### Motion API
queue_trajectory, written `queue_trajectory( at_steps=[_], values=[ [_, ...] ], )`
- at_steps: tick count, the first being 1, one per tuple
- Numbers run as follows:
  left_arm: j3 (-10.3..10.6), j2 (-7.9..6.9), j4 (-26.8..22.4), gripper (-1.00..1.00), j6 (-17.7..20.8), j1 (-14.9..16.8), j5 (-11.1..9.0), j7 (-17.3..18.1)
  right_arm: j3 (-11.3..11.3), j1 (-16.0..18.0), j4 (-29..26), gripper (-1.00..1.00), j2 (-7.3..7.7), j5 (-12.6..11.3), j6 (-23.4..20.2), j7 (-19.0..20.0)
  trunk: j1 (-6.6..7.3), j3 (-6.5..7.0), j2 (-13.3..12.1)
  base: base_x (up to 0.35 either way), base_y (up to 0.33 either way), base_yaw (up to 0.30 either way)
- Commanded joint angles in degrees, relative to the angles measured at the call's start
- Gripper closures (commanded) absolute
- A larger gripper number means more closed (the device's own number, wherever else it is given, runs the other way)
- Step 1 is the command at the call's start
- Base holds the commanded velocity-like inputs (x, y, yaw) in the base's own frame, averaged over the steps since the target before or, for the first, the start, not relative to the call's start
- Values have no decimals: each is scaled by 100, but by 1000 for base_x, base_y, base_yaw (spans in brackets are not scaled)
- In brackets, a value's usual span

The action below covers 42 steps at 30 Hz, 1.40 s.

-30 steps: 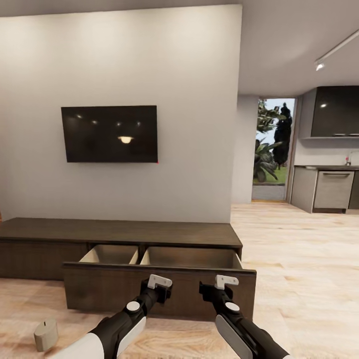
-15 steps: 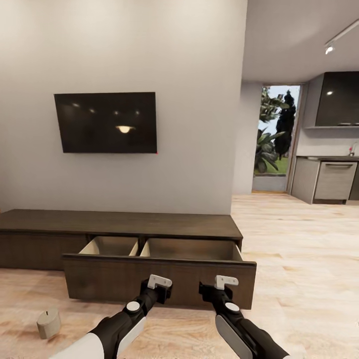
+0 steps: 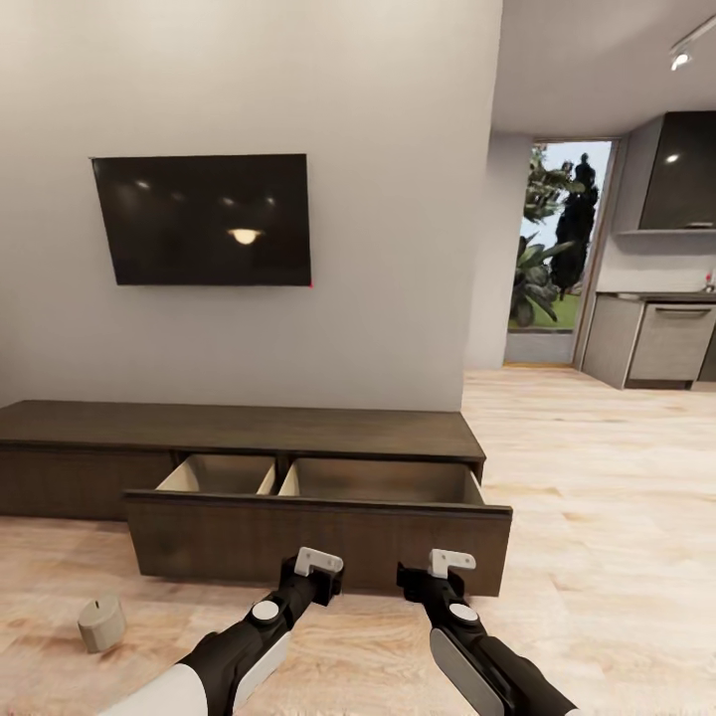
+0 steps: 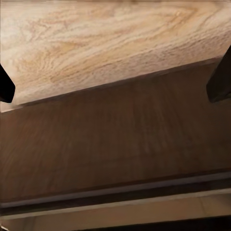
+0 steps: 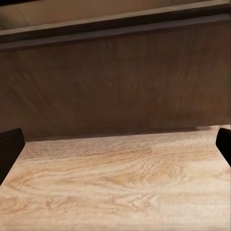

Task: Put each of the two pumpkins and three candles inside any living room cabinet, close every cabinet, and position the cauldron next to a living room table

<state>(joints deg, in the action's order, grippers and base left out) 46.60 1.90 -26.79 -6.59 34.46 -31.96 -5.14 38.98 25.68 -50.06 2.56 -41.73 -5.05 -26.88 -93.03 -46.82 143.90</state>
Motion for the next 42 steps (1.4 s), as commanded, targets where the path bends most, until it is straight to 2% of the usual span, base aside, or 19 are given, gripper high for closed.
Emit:
queue_trajectory(
  at_steps=[1, 21, 30, 42],
  values=[
    [49, -3, 1, -100, -30, 8, -39, -43, 27, 7, -12, -100, 7, -20, -23, -46, -1, -29, 5, 0, 0, 0],
    [50, -4, -1, -100, -27, 8, -39, -56, 31, 7, -12, -100, 6, -25, -27, -46, -53, -473, 32, 0, 0, 0],
    [47, 0, 3, -100, -25, 8, -39, -60, 30, 7, -12, -100, 7, -28, -29, -46, -53, -473, 32, 4, 0, 0],
    [50, 4, 18, -100, -26, 8, -14, -58, 31, 7, -12, -100, 3, -28, -28, -46, -53, -473, 32, 152, 0, 0]
  ],
)
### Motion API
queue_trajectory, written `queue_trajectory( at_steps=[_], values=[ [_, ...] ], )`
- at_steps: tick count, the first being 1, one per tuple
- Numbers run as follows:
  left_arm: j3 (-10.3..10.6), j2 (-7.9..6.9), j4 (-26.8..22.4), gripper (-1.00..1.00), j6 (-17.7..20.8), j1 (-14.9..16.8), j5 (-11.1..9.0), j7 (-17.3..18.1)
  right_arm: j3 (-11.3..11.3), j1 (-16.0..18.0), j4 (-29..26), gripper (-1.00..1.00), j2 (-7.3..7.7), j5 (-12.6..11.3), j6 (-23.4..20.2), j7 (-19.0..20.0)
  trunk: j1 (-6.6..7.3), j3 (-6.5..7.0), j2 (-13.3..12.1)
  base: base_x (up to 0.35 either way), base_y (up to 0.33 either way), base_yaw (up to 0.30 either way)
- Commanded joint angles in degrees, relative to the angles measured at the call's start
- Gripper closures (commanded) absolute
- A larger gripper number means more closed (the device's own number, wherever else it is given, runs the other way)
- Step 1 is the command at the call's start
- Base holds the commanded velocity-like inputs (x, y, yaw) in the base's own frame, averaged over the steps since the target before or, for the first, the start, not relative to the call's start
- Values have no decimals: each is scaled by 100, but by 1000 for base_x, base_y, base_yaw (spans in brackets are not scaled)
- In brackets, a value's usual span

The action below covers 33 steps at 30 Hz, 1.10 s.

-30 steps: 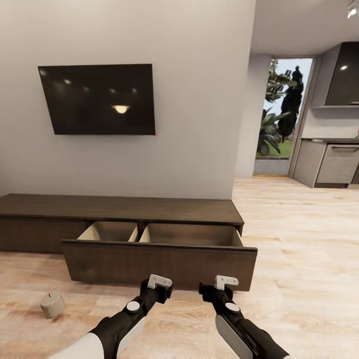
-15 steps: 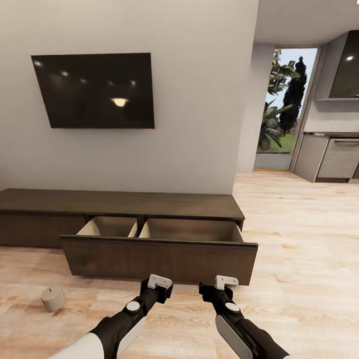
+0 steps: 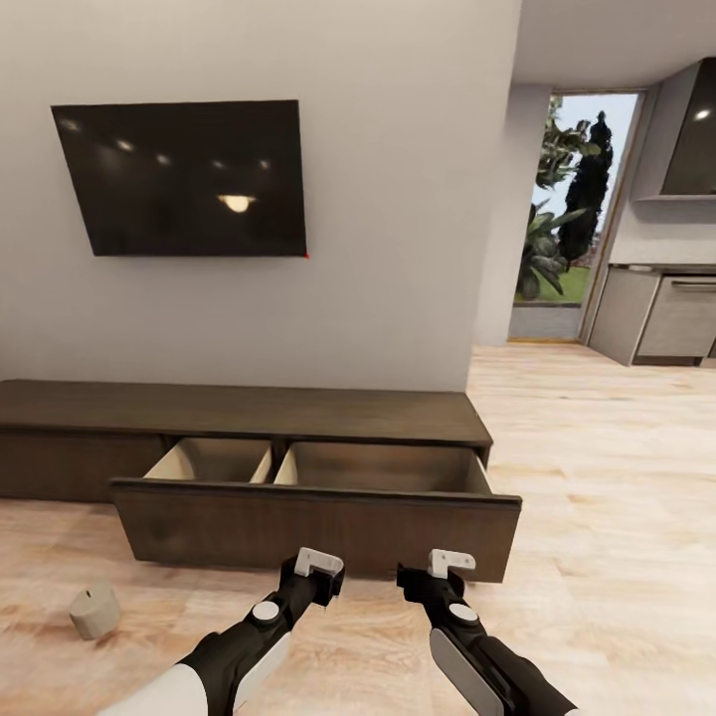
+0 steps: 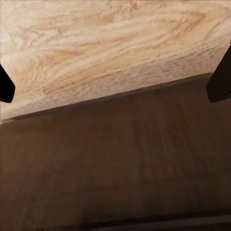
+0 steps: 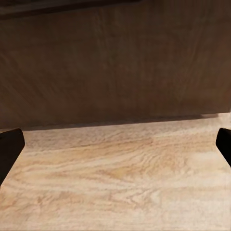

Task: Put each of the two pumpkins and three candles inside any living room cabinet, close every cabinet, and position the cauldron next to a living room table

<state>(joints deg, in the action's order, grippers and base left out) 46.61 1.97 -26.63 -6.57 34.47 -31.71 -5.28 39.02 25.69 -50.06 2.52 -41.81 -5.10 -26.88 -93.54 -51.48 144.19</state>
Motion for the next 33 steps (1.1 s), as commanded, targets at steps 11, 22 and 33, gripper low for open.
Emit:
queue_trajectory(
  at_steps=[11, 22, 33],
  values=[
    [50, -3, 9, -100, -28, 8, -31, -30, 26, 7, -6, -100, 3, -20, -23, -46, -1, -6, 3, 257, 0, 0],
    [42, -2, 4, -100, -28, 8, -37, -42, 26, 7, -8, -100, 3, -21, -23, -42, -9, -73, 7, 38, 0, 0],
    [41, -3, 1, -100, -28, 8, -37, -43, 26, 7, -5, -100, 3, -21, -21, -37, -37, -316, 21, 1, 0, 0]
  ],
)
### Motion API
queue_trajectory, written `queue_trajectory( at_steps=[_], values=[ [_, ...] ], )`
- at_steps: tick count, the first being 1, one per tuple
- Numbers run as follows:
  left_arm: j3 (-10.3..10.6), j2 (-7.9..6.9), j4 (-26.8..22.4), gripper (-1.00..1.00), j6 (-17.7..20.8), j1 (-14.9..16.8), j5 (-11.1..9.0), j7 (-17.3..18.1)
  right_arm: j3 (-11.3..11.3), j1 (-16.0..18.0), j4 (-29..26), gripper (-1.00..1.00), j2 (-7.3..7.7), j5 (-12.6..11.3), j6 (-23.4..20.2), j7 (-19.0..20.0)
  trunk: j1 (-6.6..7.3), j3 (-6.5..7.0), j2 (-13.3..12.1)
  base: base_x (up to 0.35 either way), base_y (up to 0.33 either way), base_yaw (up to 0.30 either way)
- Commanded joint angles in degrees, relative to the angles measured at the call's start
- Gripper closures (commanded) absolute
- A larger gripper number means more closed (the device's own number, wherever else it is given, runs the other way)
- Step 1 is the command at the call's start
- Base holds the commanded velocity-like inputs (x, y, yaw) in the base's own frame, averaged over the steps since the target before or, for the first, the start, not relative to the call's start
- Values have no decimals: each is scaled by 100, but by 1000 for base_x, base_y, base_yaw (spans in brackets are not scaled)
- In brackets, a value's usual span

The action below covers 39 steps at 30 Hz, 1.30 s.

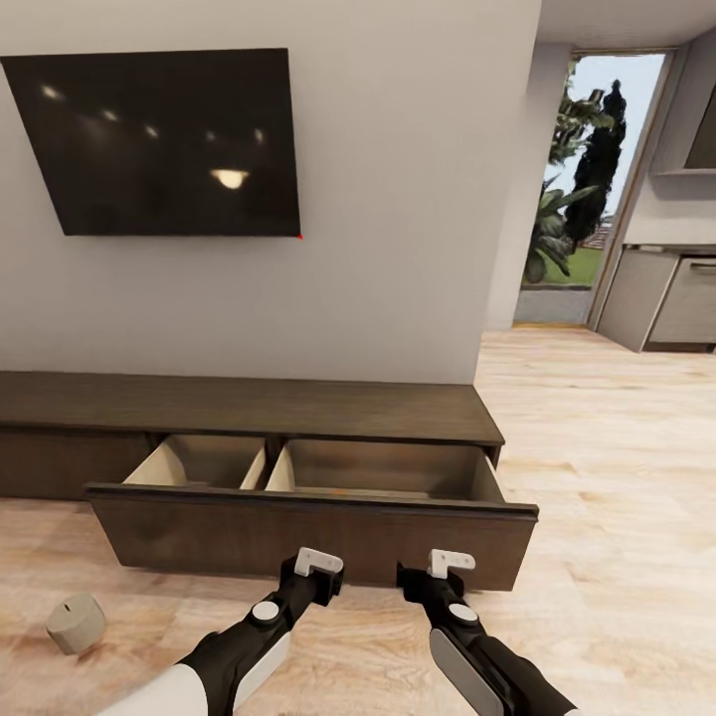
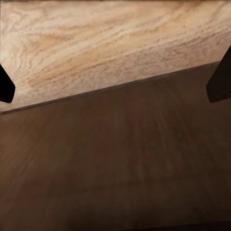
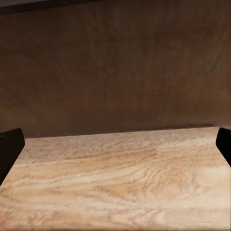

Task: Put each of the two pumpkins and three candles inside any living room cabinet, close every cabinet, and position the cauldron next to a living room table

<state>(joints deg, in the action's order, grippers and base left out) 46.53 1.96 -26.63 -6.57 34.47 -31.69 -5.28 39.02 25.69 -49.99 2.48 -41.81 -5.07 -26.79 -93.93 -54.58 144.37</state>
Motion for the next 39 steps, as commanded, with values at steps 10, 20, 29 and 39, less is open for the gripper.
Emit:
queue_trajectory(
  at_steps=[10, 20, 29, 39],
  values=[
    [57, -6, -5, -100, -28, 7, -45, -37, 27, 7, -12, -100, 14, -20, -29, -46, -1, -29, 5, 1, 0, 0],
    [51, -1, 14, -100, -28, 7, -32, -43, 32, 7, -16, -100, 3, -10, -27, -46, -1, -29, 5, 154, 0, 0],
    [57, 2, 16, -100, -28, 7, -29, -43, 35, 7, -19, -100, 3, -5, -29, -46, -1, -29, 5, 42, 0, 0],
    [57, 4, 18, -100, -28, 7, -22, -44, 35, 7, -17, -100, 7, -11, -29, -46, -1, -29, 5, 183, 0, 0]
  ],
)
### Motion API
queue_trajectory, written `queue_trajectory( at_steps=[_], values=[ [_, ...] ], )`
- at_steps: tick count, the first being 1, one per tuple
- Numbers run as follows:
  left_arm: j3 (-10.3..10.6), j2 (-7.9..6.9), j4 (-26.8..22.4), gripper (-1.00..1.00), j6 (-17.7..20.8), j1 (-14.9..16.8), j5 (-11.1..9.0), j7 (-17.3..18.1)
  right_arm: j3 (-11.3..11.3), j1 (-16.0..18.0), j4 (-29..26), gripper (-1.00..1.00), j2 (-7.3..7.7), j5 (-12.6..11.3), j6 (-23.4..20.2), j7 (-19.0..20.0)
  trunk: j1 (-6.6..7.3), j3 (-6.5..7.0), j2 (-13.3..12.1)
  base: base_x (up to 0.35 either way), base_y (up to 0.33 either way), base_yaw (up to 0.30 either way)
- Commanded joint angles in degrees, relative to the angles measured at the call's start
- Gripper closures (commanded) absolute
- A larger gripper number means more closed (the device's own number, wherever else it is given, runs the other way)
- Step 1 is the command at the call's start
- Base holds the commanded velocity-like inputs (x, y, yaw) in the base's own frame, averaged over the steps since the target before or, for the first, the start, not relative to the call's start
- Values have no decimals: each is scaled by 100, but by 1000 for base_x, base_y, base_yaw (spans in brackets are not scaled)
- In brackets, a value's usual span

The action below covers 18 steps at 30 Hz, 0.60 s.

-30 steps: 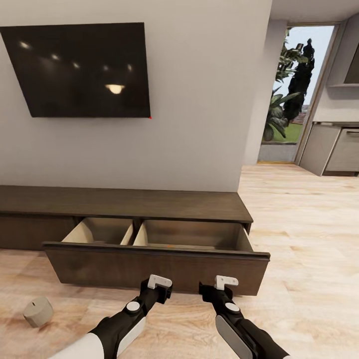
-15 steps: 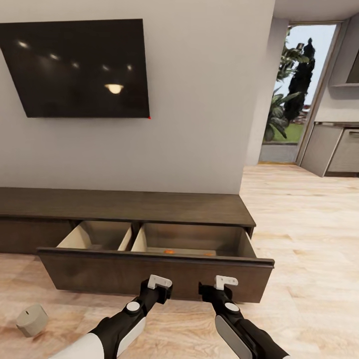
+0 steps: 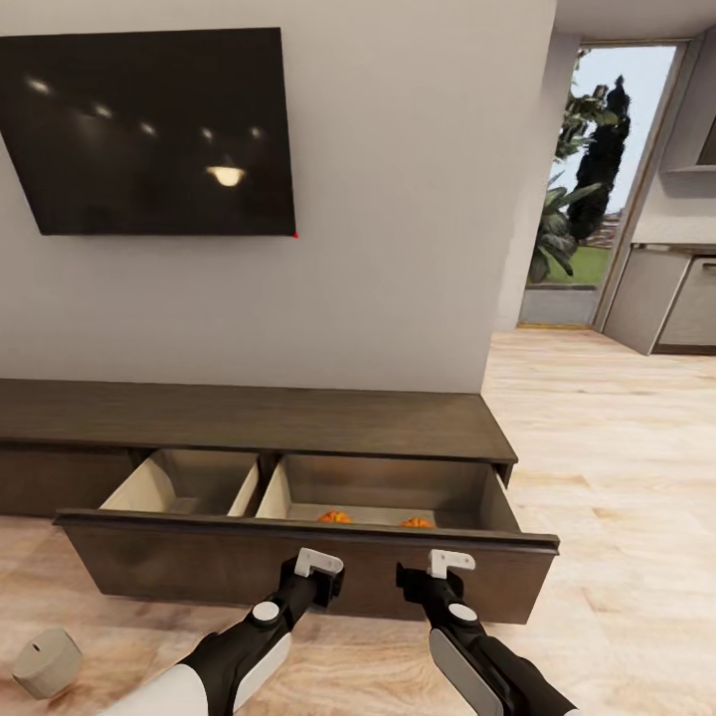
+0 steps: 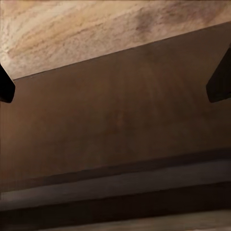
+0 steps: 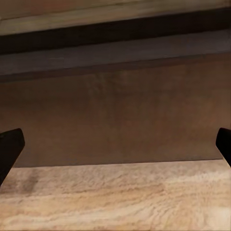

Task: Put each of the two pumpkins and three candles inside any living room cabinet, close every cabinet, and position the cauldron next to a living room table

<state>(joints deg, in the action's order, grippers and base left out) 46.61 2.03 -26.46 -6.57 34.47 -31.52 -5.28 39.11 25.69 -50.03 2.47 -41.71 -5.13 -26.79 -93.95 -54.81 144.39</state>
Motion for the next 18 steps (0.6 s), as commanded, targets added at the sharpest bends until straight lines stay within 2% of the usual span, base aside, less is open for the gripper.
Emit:
queue_trajectory(
  at_steps=[1, 8, 18],
  values=[
    [49, -4, 1, -100, -28, 7, -39, -43, 26, 7, -12, -100, 7, -21, -23, -46, 0, -6, 3, 47, 0, 0],
    [47, -4, 1, -100, -28, 7, -39, -43, 26, 7, -11, -100, 8, -21, -23, -46, 0, -6, 3, 96, 0, 0],
    [50, -9, 1, -100, -28, 7, -39, -36, 26, 7, -7, -100, 8, -21, -23, -46, 0, -6, 3, 16, 0, 0]
  ],
)
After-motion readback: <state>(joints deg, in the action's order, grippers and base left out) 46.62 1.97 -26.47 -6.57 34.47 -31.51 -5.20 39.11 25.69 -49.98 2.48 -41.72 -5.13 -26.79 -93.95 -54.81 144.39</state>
